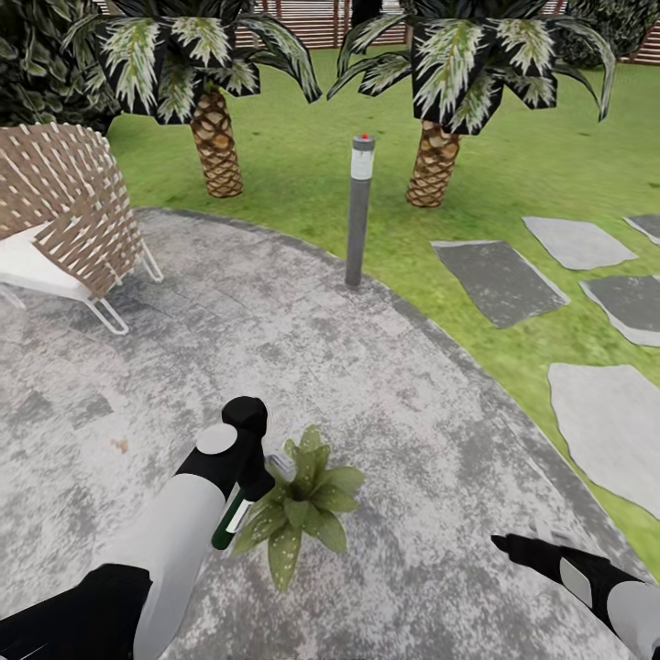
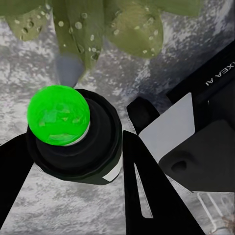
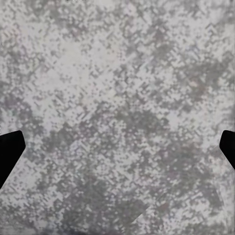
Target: Pick up the pesticide atomizer in the garden and spray insectifuge to fully cover both potted plants in the garden.
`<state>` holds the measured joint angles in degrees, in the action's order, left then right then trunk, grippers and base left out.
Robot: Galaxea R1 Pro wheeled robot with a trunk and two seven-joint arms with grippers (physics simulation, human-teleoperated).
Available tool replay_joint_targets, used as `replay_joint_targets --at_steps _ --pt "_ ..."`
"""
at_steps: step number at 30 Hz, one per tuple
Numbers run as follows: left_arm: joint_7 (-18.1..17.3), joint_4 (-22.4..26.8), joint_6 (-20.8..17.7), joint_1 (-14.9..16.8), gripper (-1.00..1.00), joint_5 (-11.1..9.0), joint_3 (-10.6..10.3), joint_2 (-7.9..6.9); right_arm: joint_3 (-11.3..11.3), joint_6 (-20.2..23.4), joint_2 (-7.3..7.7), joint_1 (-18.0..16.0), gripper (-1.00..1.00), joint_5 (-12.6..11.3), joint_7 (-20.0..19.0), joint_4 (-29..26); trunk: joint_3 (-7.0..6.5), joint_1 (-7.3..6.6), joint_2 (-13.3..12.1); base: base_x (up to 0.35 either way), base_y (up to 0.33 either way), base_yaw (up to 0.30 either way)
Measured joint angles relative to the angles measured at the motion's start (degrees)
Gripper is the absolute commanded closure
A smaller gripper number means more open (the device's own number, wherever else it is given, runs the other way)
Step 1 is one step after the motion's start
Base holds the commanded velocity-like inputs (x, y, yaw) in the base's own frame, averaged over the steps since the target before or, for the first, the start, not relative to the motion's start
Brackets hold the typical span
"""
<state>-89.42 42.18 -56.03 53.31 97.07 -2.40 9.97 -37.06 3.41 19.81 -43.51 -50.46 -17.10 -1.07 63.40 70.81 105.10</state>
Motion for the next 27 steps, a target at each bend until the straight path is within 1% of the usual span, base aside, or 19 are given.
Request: replay_joint_targets --at_steps 11,18,27 --pt "0.0 0.0 0.0 0.0 1.00 0.0 0.0 0.00 0.0 0.0 0.00 0.0 -1.00 0.0 0.0 0.0 0.00 -0.01 0.0 -0.003 -0.018 0.233" --pt "0.0 -0.1 0.0 0.0 1.00 0.0 0.0 0.00 0.0 0.0 0.01 0.0 -1.00 0.0 0.0 0.0 0.00 0.01 0.0 -0.097 -0.261 0.027" --pt "0.0 -0.1 0.0 0.0 1.00 0.0 0.0 0.00 0.0 0.0 0.01 0.0 -1.00 0.0 0.0 0.0 0.19 0.01 0.0 -0.158 -0.276 0.211"
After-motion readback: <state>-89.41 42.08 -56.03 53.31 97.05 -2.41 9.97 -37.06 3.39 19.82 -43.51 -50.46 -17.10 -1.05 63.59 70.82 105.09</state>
